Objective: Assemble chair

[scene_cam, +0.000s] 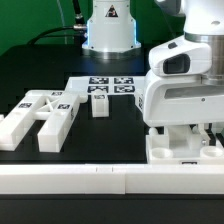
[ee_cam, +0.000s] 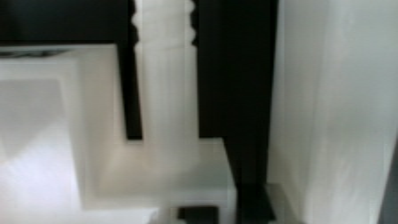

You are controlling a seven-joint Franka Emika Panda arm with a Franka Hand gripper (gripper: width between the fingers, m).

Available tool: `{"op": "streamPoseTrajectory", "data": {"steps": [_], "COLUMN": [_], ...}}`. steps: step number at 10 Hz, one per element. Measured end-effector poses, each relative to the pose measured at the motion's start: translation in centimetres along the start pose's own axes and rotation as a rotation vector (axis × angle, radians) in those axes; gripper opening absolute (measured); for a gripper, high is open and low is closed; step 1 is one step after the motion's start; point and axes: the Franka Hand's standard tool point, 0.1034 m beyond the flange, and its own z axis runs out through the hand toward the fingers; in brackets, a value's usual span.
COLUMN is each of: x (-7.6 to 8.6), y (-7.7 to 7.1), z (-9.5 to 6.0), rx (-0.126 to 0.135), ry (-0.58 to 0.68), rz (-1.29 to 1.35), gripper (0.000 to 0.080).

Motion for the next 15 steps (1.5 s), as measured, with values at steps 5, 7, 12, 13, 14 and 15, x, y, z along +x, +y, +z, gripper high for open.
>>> {"op": "streamPoseTrajectory", "data": {"steps": [5,7,12,13,14,15], "x": [0.2,-0.6,-3.9,-4.8,-4.8,-4.8], "y": [0.9,2.0,3.1,3.1,3.2,3.2], "z": [0.4,0.2,-4.4,-4.9,-4.6,-4.5], "rx": [-0.014,-0.026,-0.032,-0.033,-0.033,-0.033], "ry": [-0.012,-0.015,-0.019,-0.017,-0.02,-0.021], "rz": [0.015,0.015,-0.082,-0.094,-0.093,-0.093], "gripper": [0.0108,0.0413,0.0645,0.0648,0.0648,0.0649]}}
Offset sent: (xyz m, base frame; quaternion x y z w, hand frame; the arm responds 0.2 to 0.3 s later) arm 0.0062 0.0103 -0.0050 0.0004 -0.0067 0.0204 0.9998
